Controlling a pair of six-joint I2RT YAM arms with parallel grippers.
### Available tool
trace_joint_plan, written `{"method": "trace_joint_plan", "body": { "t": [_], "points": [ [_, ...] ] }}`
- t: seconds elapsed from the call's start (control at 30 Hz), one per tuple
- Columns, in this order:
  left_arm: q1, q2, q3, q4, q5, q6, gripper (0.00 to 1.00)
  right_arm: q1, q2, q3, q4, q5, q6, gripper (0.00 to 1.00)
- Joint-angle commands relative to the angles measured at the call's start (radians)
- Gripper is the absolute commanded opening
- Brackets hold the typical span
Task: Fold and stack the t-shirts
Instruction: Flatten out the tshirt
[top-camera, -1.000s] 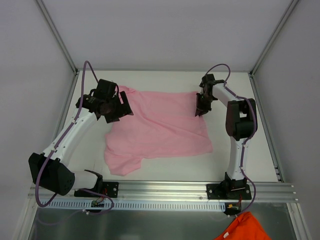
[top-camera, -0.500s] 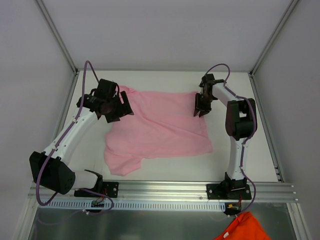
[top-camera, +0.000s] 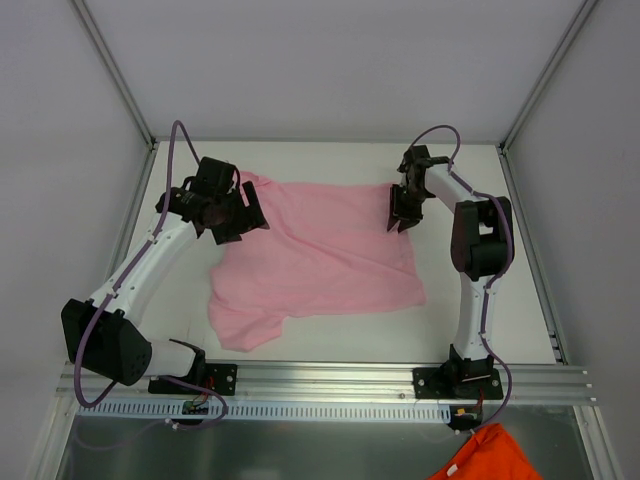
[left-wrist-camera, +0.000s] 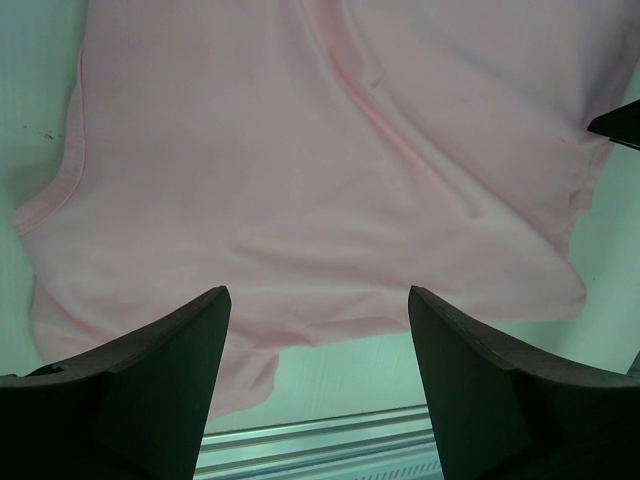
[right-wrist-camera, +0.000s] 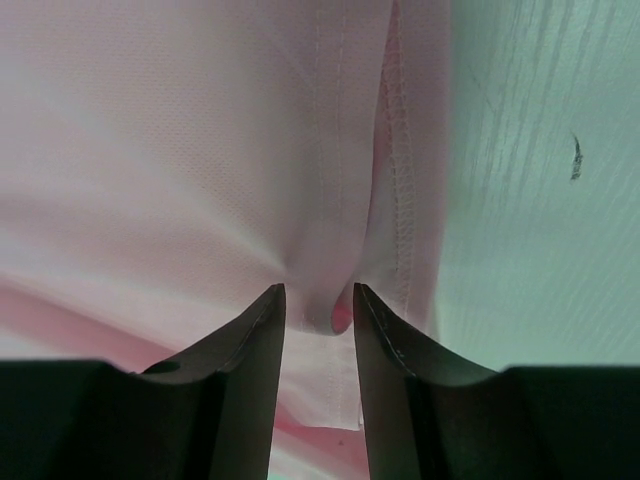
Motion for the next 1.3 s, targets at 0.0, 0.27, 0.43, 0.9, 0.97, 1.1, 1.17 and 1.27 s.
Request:
{"method": "trace_joint_plan", "body": {
  "t": [0.0, 0.27, 0.43, 0.9, 0.97, 1.1, 1.17, 1.27],
  "points": [
    [0.007, 0.001, 0.011, 0.019, 0.027, 0.021, 0.73, -0.003, -0.015, 0.049, -0.032, -0.011, -0.020, 0.37],
    [0.007, -0.002, -0.001, 0.027, 0.030, 0.019, 0.73, -0.005, -0.015, 0.054, -0.044, -0.002, -0.023, 0.19],
    [0.007, -0.004, -0.006, 0.024, 0.025, 0.019, 0.73, -0.005, -0.021, 0.052, -0.053, 0.014, -0.023, 0.01],
    [0.007, -0.005, -0.032, 0.056, 0.047, 0.008, 0.73, 0.000, -0.049, 0.123, -0.110, 0.181, -0.042, 0.01],
    [0.007, -0.007, -0.033, 0.055, 0.047, 0.008, 0.73, 0.003, -0.043, 0.144, -0.129, 0.231, -0.045, 0.01],
    [0.007, -0.018, -0.037, 0.055, 0.041, 0.010, 0.73, 0.009, -0.040, 0.176, -0.145, 0.273, -0.052, 0.01],
    [0.007, -0.024, -0.041, 0.056, 0.042, 0.008, 0.73, 0.014, -0.040, 0.184, -0.147, 0.311, -0.054, 0.01],
    [0.007, -0.028, -0.049, 0.055, 0.044, 0.008, 0.73, 0.023, -0.034, 0.198, -0.152, 0.346, -0.062, 0.01]
  ]
}}
